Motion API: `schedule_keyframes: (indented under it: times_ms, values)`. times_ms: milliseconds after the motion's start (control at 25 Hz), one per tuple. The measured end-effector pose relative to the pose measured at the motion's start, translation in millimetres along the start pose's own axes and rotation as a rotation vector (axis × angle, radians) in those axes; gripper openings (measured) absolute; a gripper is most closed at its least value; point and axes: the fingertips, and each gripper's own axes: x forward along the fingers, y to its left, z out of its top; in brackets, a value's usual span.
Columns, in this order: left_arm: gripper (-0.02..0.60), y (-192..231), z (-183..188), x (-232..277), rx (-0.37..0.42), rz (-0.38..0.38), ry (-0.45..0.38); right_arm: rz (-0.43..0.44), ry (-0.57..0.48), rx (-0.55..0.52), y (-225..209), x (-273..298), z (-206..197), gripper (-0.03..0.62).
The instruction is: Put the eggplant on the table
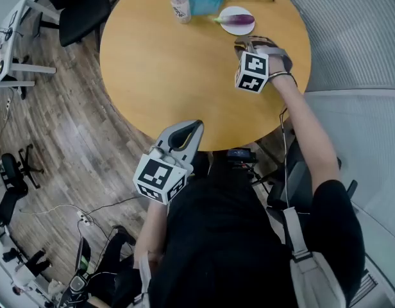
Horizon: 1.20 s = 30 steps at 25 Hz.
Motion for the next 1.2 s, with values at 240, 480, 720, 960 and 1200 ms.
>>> schedule_keyframes:
  times_ms: [240, 480, 720, 960, 1200]
  values:
    - [0.011, -1.3, -14.0, -31.5, 0.022, -0.038, -0.004, -0.002, 0.0, 0.027, 31.7, -30.5, 32.2, 0.028]
    - [0.011, 5.2, -16.9, -58.0, 0.032, -0.043, -0.041, 0.013, 0.005, 0.019, 53.6, -63.8, 57.1, 0.021]
    - [0.011, 3.0, -21.9, -76.3, 0.036, -0.043, -0.078, 0.051, -0.019, 0.05, 80.9, -103.7, 71.6, 0.018]
    - [0.01, 2.1, -18.6, -90.7, 0.043, -0.056, -0.102, 0.061, -0.218, 0.325, 93.1, -159.5, 105.2, 0.017]
    - [0.011, -3.1, -14.8, -98.3, 0.054, -0.083, -0.118, 0.058, -0.447, 0.633, 95.4, -220.0, 123.3, 0.017]
